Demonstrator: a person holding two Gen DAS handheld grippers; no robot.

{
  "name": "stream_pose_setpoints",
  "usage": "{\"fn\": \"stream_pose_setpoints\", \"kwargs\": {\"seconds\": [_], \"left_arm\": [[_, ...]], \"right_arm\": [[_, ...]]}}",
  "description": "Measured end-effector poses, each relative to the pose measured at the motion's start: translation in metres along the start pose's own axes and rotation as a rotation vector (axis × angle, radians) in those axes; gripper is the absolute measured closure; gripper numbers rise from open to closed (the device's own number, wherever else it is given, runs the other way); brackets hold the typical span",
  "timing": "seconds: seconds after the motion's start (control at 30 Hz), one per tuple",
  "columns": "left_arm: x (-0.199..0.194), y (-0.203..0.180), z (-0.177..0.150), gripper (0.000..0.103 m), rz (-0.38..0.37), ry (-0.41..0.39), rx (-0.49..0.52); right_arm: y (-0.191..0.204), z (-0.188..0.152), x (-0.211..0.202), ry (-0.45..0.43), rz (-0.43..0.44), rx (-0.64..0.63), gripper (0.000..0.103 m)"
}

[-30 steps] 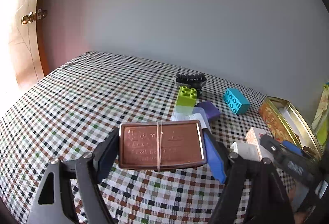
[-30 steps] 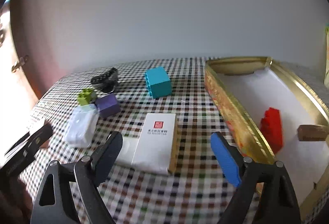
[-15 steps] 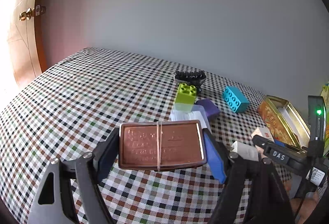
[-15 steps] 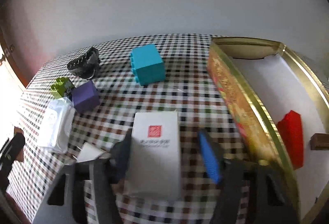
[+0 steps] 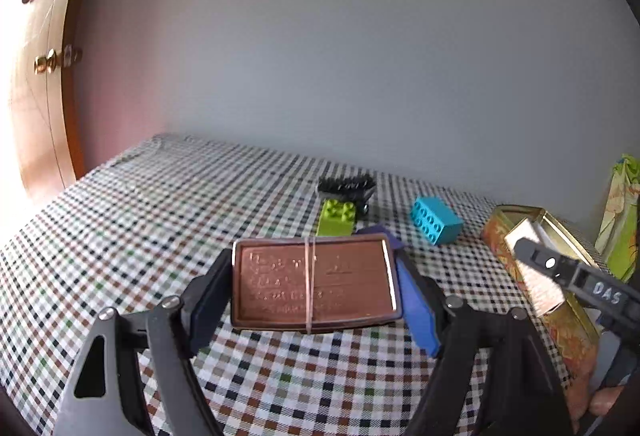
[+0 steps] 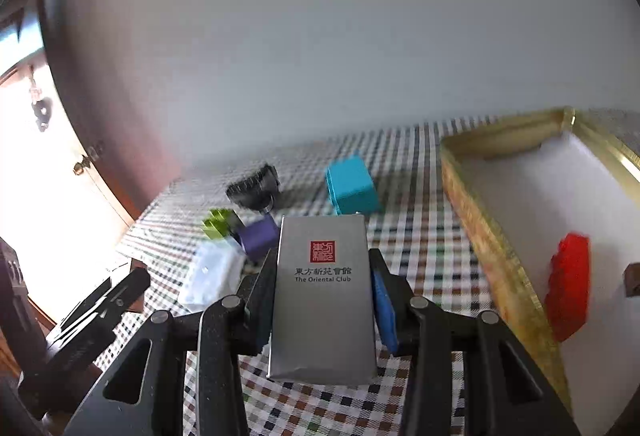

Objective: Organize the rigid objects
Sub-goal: 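Grasp the white Oriental Club box with the right tool, then carry the copper tin into the gold tin and release while the right tool places the white box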

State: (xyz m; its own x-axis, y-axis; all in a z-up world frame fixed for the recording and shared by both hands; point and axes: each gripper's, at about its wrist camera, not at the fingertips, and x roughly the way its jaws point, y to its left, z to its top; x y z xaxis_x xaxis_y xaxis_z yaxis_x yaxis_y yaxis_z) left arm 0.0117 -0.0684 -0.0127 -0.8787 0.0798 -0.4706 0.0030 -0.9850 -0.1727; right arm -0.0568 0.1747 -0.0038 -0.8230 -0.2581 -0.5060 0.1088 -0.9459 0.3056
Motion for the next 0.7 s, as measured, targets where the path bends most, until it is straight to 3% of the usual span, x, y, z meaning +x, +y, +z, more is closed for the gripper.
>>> {"fn": "stream_pose_setpoints", "kwargs": {"seconds": [0.23,0.47,0.7], "left_arm": [[-0.01,-0.001,0.002,0.026,0.014,-0.045,0.003],[-0.013,-0.022,-0.001,0.026,0.044,-0.051,0.035],[-0.007,-0.056,-0.006,0.026,0.019,-0.037,0.079]], "right_arm": [[-0.002,0.006,-0.027,-0.145,-0.036,-0.06,0.059],[-0.018,0.003,-0.05,-0.211,-0.092,-0.086,0.059],[-0.044,0.003,-0.077,-0.283,-0.179,-0.113,0.059]]}}
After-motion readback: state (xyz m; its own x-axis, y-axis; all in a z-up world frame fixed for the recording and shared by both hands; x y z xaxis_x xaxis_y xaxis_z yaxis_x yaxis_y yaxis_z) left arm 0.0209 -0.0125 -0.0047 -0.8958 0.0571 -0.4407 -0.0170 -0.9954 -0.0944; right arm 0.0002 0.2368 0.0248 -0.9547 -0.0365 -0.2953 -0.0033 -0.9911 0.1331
